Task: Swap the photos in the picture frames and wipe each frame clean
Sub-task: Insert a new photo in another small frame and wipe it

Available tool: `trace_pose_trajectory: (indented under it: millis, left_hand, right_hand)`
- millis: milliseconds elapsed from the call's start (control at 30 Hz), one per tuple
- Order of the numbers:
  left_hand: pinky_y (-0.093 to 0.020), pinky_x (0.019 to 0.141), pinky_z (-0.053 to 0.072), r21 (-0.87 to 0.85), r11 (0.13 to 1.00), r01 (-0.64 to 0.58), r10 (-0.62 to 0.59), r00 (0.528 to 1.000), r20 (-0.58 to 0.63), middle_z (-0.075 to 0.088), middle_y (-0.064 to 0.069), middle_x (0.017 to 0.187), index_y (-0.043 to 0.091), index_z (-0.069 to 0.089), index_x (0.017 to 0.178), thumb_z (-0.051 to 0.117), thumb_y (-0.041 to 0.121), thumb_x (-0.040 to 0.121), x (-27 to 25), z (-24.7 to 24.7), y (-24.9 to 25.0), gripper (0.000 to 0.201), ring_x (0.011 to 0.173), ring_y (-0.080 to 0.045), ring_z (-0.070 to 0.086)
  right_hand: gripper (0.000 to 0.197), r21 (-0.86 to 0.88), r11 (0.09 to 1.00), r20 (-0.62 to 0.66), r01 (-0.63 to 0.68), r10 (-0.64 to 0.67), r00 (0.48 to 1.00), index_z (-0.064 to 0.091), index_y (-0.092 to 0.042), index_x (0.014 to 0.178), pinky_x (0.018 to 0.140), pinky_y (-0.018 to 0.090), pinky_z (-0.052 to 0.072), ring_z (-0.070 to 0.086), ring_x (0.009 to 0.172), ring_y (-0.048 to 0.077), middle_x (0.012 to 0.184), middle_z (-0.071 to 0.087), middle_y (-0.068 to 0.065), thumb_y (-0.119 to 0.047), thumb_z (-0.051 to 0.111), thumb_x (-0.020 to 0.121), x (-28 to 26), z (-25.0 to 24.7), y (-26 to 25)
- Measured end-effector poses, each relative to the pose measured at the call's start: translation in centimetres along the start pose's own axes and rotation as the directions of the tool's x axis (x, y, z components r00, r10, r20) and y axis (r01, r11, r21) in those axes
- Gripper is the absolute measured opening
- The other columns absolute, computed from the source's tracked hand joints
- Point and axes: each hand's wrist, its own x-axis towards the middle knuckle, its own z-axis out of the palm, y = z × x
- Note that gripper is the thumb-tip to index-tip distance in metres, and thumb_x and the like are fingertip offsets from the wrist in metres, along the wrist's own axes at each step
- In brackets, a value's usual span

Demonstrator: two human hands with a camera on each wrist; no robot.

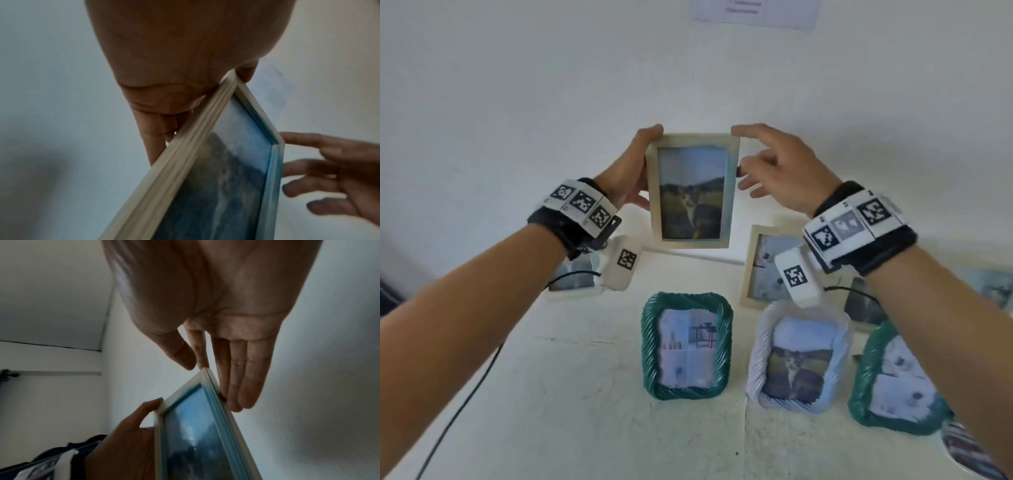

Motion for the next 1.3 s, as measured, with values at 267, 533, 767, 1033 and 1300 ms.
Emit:
trace_pose_trajectory:
  millis: [267,533,767,1033,1300]
  left_hand:
    - [-0.045,0.093,0.047,0.032,0.964,0.265,-0.266,0.957,0.112,0.070,-0.010,0.102,0.022,0.063,0.104,0.028,0.076,0.078,7.0,-0.4,-11.2,0.070,0.102,-0.030,0.062]
    - [-0.040,0.082,0.051,0.015,0.951,0.310,-0.309,0.942,0.131,0.069,-0.008,0.099,0.022,0.060,0.107,0.027,0.066,0.092,9.1,0.4,-15.9,0.057,0.098,-0.027,0.063]
    - [-0.039,0.085,0.051,0.077,0.961,0.266,-0.276,0.946,0.171,0.071,-0.007,0.108,0.025,0.053,0.130,0.017,0.081,0.085,8.8,-0.1,-16.7,0.080,0.102,-0.022,0.066]
    - [-0.046,0.082,0.057,0.392,0.919,-0.046,0.077,0.995,-0.063,0.063,-0.006,0.116,0.022,0.045,0.134,0.038,0.061,0.094,5.0,-3.7,-17.0,0.057,0.101,-0.019,0.062]
    - [-0.025,0.082,0.043,0.422,0.902,-0.087,0.379,0.626,-0.681,0.060,-0.005,0.120,0.017,0.063,0.118,0.051,0.025,0.095,0.7,-11.8,-16.5,0.027,0.105,-0.018,0.057]
  right_hand:
    - [0.043,-0.294,0.904,0.269,-0.310,0.390,0.881,0.046,-0.012,0.139,0.085,0.039,0.056,0.067,0.094,0.023,0.123,0.059,0.009,-0.014,0.043,0.097,6.0,6.0,5.2]
    - [0.044,-0.378,0.850,0.341,-0.366,0.495,0.799,0.042,-0.014,0.142,0.087,0.037,0.056,0.067,0.094,0.022,0.125,0.059,0.010,-0.016,0.041,0.098,6.6,8.0,8.3]
    - [0.045,-0.431,0.836,0.338,-0.339,0.498,0.798,0.041,-0.015,0.143,0.087,0.042,0.055,0.067,0.095,0.027,0.130,0.056,0.014,-0.016,0.042,0.098,6.5,8.3,8.7]
    - [0.040,-0.565,0.812,0.225,-0.150,0.326,0.918,0.050,-0.019,0.136,0.096,0.028,0.037,0.052,0.119,0.023,0.129,0.058,0.007,-0.022,0.046,0.096,8.2,7.7,5.1]
    - [0.039,-0.399,0.916,0.401,-0.047,0.220,0.889,0.054,-0.006,0.131,0.097,0.027,0.043,0.060,0.112,0.025,0.129,0.059,0.011,-0.020,0.047,0.095,13.2,16.7,-1.7]
